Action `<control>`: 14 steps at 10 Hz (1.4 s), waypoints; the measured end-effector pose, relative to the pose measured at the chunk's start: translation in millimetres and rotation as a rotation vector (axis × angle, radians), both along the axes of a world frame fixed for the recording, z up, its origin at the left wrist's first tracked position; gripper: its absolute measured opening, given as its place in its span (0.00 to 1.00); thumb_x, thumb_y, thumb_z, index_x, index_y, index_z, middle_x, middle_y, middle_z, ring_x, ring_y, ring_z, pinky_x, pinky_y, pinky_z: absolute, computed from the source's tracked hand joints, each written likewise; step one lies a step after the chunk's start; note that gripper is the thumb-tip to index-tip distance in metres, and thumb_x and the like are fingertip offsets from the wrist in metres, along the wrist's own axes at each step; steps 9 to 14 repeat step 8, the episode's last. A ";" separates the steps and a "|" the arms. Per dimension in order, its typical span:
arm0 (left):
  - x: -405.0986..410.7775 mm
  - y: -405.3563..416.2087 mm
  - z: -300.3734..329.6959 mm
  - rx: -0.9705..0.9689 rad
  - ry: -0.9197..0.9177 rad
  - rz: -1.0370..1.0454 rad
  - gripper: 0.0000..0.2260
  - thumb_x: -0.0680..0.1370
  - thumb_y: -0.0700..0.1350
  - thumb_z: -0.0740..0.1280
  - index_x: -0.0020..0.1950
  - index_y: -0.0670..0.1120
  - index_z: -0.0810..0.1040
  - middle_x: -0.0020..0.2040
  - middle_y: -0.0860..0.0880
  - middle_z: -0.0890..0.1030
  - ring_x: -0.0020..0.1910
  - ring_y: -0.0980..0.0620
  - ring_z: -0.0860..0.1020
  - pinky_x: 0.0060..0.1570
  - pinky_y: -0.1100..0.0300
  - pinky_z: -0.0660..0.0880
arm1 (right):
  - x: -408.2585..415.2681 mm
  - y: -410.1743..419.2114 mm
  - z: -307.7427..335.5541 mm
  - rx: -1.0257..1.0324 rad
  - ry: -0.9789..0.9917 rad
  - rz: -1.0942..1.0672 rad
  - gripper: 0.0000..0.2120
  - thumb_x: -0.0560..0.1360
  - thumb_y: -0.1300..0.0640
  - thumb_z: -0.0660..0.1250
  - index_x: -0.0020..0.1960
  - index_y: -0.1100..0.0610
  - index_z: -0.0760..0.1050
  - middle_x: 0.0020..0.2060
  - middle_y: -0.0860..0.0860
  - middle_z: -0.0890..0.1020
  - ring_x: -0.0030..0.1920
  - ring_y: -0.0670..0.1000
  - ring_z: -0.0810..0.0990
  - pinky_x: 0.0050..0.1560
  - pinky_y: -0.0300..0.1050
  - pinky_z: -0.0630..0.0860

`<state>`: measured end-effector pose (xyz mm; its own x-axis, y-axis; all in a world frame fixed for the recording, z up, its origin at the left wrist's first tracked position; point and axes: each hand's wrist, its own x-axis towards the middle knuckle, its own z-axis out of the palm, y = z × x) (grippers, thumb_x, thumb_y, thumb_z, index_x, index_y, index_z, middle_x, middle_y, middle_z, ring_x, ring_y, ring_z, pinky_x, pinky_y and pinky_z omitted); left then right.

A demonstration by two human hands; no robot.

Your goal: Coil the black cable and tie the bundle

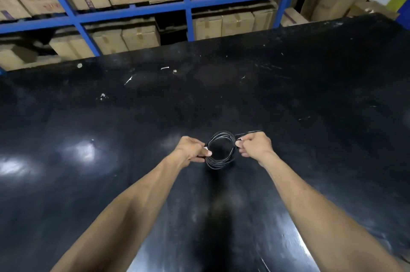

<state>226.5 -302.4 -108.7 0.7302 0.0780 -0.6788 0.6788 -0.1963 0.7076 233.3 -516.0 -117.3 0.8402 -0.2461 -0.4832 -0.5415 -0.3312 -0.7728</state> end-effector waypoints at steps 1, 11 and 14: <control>-2.0 3.5 -22.3 0.174 0.056 -0.042 0.10 0.69 0.34 0.79 0.46 0.41 0.82 0.36 0.44 0.81 0.35 0.48 0.81 0.47 0.52 0.84 | 3.3 8.1 -28.5 -0.036 0.074 0.032 0.09 0.73 0.65 0.76 0.37 0.55 0.81 0.39 0.57 0.87 0.29 0.47 0.82 0.30 0.39 0.82; -106.9 53.6 -55.4 0.489 -0.122 -0.091 0.06 0.77 0.49 0.72 0.50 0.48 0.86 0.41 0.48 0.86 0.44 0.46 0.84 0.47 0.57 0.78 | -60.0 7.2 -69.5 -0.012 0.124 0.088 0.15 0.79 0.60 0.71 0.65 0.60 0.80 0.45 0.54 0.87 0.45 0.58 0.87 0.59 0.58 0.82; -106.9 53.6 -55.4 0.489 -0.122 -0.091 0.06 0.77 0.49 0.72 0.50 0.48 0.86 0.41 0.48 0.86 0.44 0.46 0.84 0.47 0.57 0.78 | -60.0 7.2 -69.5 -0.012 0.124 0.088 0.15 0.79 0.60 0.71 0.65 0.60 0.80 0.45 0.54 0.87 0.45 0.58 0.87 0.59 0.58 0.82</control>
